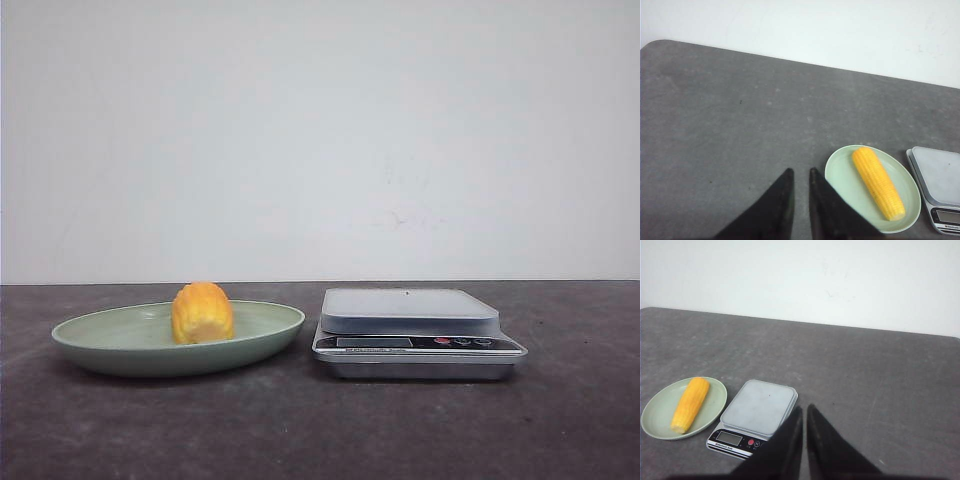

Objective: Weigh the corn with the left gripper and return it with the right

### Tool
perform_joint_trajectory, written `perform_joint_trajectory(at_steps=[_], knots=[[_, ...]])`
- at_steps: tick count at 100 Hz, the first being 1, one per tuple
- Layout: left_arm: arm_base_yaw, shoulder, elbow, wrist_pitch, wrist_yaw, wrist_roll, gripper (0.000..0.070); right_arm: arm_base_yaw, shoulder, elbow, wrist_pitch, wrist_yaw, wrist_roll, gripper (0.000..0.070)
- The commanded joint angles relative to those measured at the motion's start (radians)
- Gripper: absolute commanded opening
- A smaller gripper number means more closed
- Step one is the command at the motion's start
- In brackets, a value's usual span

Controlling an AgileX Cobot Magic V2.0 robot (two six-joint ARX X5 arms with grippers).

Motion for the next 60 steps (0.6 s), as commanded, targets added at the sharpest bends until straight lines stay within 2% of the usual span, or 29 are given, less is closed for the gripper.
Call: perform_joint_trajectory(at_steps=[1, 60], knots=[[-0.005, 0.002, 0.011, 0.012, 0.002, 0.009, 0.0016, 0.005, 0.005, 0.011, 0.015, 0.003, 0.014, 0.0007], [0.009, -0.012, 0.01, 0.013, 0.001, 0.01, 0.0016, 0.005, 0.005, 0.011, 0.032, 0.0, 0.014, 0.0007]])
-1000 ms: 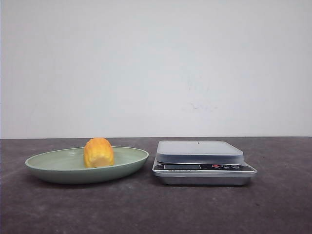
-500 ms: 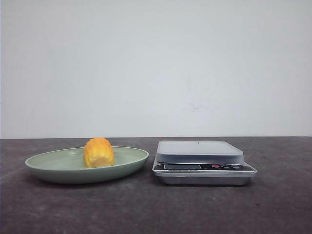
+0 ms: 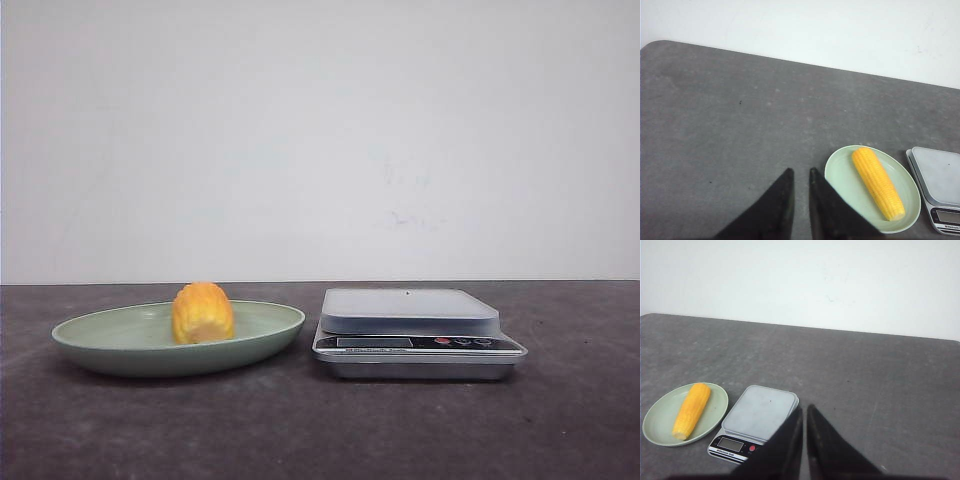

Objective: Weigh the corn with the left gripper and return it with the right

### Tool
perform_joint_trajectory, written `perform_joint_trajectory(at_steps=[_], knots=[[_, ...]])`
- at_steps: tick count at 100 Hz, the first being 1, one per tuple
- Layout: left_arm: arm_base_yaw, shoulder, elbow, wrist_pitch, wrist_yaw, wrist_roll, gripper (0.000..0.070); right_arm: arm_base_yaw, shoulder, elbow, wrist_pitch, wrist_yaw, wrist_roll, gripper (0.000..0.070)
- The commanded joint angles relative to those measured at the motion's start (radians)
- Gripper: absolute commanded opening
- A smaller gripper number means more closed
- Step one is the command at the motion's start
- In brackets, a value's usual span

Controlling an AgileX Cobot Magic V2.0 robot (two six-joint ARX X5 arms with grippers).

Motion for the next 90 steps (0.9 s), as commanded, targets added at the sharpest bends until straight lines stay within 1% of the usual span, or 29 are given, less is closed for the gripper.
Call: perform_joint_trajectory(at_steps=[1, 8, 15, 17, 21, 28, 34, 39, 48, 56, 67, 82, 90], knots=[[0.011, -0.008, 0.01, 0.013, 0.001, 0.01, 0.0016, 0.005, 0.005, 0.011, 0.011, 0.0, 0.011, 0.0007], [0.07, -0.013, 0.005, 0.016, 0.0, 0.013, 0.0017, 0.005, 0.005, 0.011, 0.011, 0.0, 0.011, 0.0007], [0.163, -0.021, -0.016, 0.032, -0.004, 0.026, 0.0017, 0.005, 0.005, 0.011, 0.011, 0.0, 0.011, 0.0007], [0.193, -0.023, -0.025, 0.043, -0.014, 0.042, 0.0017, 0.005, 0.005, 0.011, 0.011, 0.0, 0.011, 0.0007], [0.253, -0.031, -0.047, 0.074, -0.022, 0.049, 0.0017, 0.005, 0.005, 0.011, 0.011, 0.0, 0.011, 0.0007], [0.352, -0.059, -0.108, 0.159, -0.011, 0.075, 0.0017, 0.005, 0.005, 0.011, 0.011, 0.0, 0.011, 0.0007], [0.425, -0.093, -0.178, 0.259, 0.037, 0.105, 0.0017, 0.005, 0.005, 0.011, 0.011, 0.0, 0.011, 0.0007], [0.481, -0.131, -0.254, 0.357, 0.111, 0.131, 0.0017, 0.005, 0.005, 0.011, 0.011, 0.0, 0.011, 0.0007], [0.546, -0.191, -0.388, 0.505, 0.221, 0.18, 0.0017, 0.005, 0.005, 0.011, 0.011, 0.0, 0.011, 0.0007], [0.582, -0.237, -0.514, 0.622, 0.299, 0.216, 0.0017, 0.005, 0.005, 0.011, 0.011, 0.0, 0.011, 0.0007], [0.601, -0.283, -0.666, 0.756, 0.398, 0.22, 0.0017, 0.005, 0.005, 0.011, 0.011, 0.0, 0.011, 0.0007], [0.601, -0.321, -0.843, 0.927, 0.451, 0.223, 0.0017, 0.005, 0.005, 0.011, 0.011, 0.0, 0.011, 0.0007], [0.601, -0.321, -0.901, 0.971, 0.468, 0.223, 0.0017, 0.005, 0.005, 0.011, 0.011, 0.0, 0.011, 0.0007]])
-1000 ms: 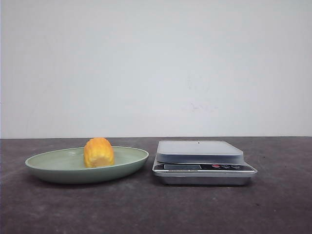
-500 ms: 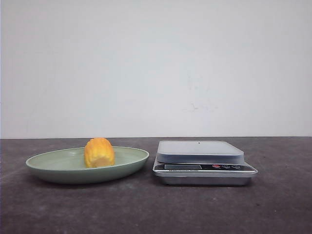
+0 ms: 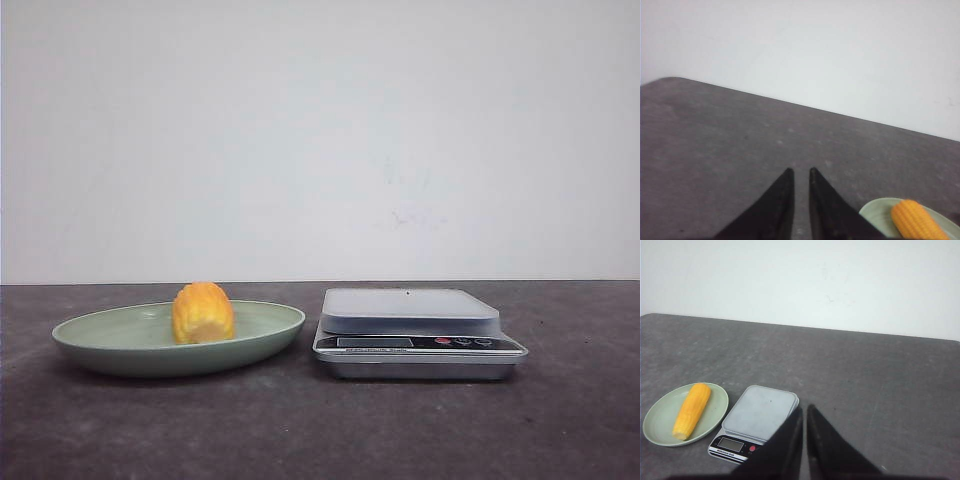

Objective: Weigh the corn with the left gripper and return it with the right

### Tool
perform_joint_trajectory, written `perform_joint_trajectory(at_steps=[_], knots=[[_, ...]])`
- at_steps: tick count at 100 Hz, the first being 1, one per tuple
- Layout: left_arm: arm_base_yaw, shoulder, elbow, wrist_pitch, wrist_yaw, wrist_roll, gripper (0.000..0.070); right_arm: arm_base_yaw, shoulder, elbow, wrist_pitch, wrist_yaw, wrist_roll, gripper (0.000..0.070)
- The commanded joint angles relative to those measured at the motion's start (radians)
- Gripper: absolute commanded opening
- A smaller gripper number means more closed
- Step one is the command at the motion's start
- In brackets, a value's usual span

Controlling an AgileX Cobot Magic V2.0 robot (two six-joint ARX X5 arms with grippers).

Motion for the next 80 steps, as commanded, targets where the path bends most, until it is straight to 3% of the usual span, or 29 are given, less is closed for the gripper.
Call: perform_joint_trajectory(at_steps=[1, 80], knots=[[0.0, -0.003, -0.033, 0.041, 0.019, 0.016, 0.0017, 0.005, 0.005, 0.011, 0.011, 0.0, 0.01, 0.0007], [0.0, -0.003, -0.154, 0.075, 0.034, 0.064, 0.0017, 0.005, 0.005, 0.012, 0.012, 0.0, 0.01, 0.0007]])
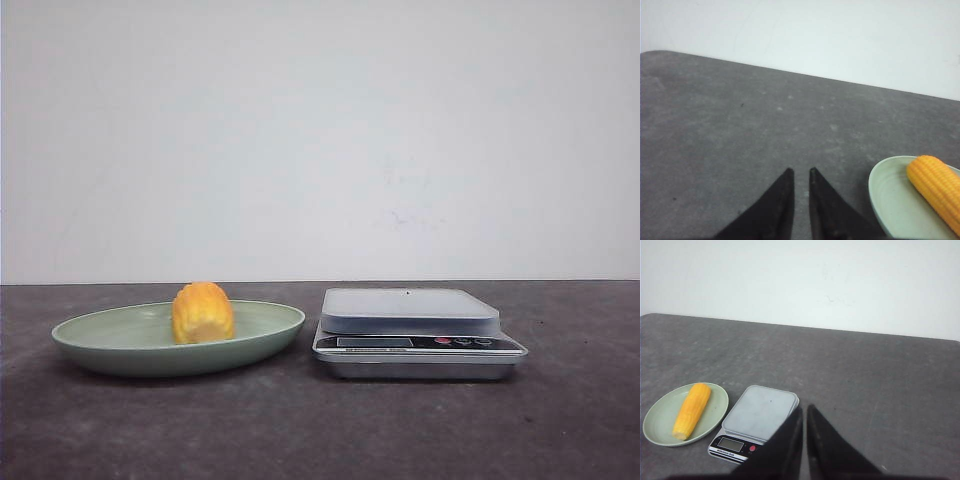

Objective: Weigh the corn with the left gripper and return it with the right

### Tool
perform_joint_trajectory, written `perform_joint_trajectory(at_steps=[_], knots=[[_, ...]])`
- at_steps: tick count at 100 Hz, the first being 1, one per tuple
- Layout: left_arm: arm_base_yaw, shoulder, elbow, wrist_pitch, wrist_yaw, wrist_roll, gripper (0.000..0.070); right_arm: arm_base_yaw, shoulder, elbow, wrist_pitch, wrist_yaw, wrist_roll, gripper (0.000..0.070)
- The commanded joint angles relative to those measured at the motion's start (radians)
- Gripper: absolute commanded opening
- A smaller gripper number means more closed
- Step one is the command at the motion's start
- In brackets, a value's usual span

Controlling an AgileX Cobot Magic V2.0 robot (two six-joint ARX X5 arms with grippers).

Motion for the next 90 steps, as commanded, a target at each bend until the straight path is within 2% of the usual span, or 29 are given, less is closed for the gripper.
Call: perform_joint_trajectory(at_steps=[1, 12, 22, 90], knots=[[0.0, -0.002, -0.018, 0.01, 0.008, 0.021, 0.0017, 0.005, 0.005, 0.012, 0.012, 0.0, 0.01, 0.0007], [0.0, -0.002, -0.018, -0.016, 0.008, 0.043, 0.0017, 0.005, 0.005, 0.012, 0.012, 0.0, 0.01, 0.0007], [0.0, -0.002, -0.018, -0.091, 0.008, 0.042, 0.0017, 0.005, 0.005, 0.012, 0.012, 0.0, 0.01, 0.0007], [0.0, -0.002, -0.018, -0.074, 0.008, 0.045, 0.0017, 0.005, 0.005, 0.012, 0.012, 0.0, 0.01, 0.0007]])
